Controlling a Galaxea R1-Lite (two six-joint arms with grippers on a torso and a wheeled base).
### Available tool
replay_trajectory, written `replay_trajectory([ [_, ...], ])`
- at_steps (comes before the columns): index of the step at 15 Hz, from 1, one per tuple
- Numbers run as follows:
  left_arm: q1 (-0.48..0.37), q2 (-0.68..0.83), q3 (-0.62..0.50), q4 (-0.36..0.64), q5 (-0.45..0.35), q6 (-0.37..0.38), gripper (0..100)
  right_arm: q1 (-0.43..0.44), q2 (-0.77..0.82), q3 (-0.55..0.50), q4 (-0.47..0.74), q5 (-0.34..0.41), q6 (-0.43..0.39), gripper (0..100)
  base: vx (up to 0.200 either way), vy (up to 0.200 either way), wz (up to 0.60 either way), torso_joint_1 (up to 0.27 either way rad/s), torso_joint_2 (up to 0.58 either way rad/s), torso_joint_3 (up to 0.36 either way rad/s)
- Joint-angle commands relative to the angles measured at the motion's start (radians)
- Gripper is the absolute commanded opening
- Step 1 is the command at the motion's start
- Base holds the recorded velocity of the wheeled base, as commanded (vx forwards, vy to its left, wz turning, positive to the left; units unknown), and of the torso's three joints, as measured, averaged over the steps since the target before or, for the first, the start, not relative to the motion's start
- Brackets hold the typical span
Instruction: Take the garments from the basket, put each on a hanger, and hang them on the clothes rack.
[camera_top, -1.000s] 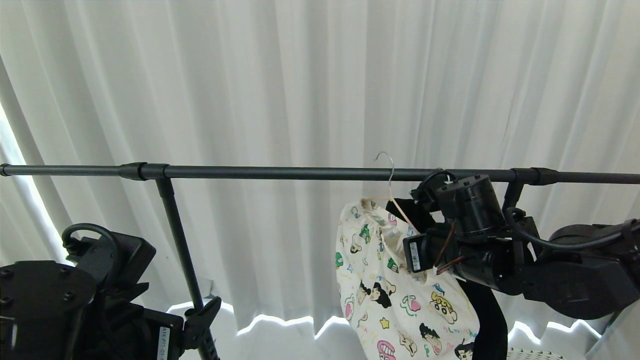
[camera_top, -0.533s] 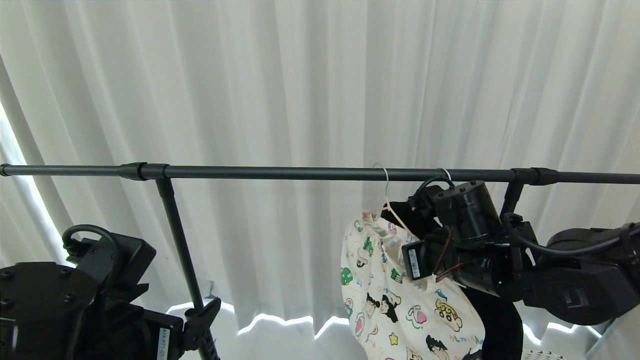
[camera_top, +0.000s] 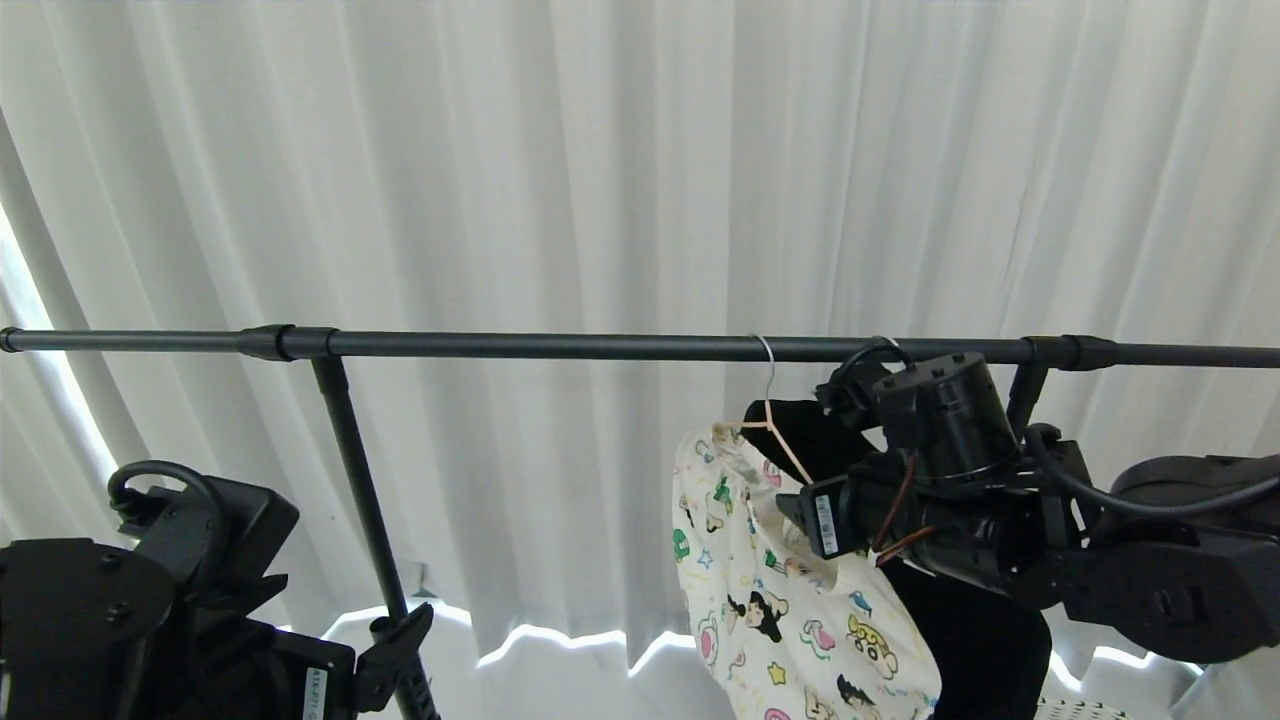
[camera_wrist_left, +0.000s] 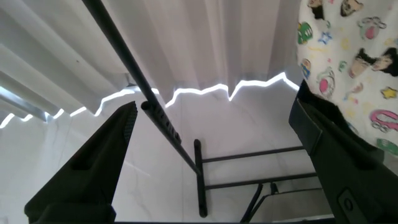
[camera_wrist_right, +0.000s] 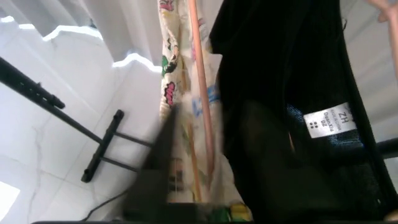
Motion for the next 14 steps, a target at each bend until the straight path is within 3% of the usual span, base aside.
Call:
replay_trajectory([
  [1, 0.004, -0.017, 0.017, 0.000, 0.012, 0.000, 100, 0.035, -0.079, 0.010, 0.029, -0.006, -0.003, 100, 0.000, 0.000, 0.00, 0.000, 0.00, 0.000],
  [6, 0.004, -0.021, 0.037, 0.000, 0.055, 0.000, 100, 0.005, -0.318, 0.029, 0.339, -0.100, -0.011, 100, 0.000, 0.000, 0.00, 0.000, 0.00, 0.000],
  [8, 0.004, -0.030, 0.034, -0.002, 0.056, 0.001, 100, -0.069, -0.422, 0.075, 0.389, -0.143, -0.092, 100, 0.000, 0.000, 0.00, 0.000, 0.00, 0.000],
  [11, 0.004, -0.050, 0.039, -0.002, 0.056, 0.003, 100, -0.181, -0.542, 0.154, 0.391, -0.148, -0.212, 100, -0.200, 0.000, 0.00, 0.002, 0.00, 0.001],
  [14, 0.037, -0.053, 0.032, -0.002, 0.087, 0.004, 100, -0.232, -0.595, 0.174, 0.389, -0.151, -0.284, 100, -0.200, 0.000, 0.00, 0.009, 0.00, 0.001],
])
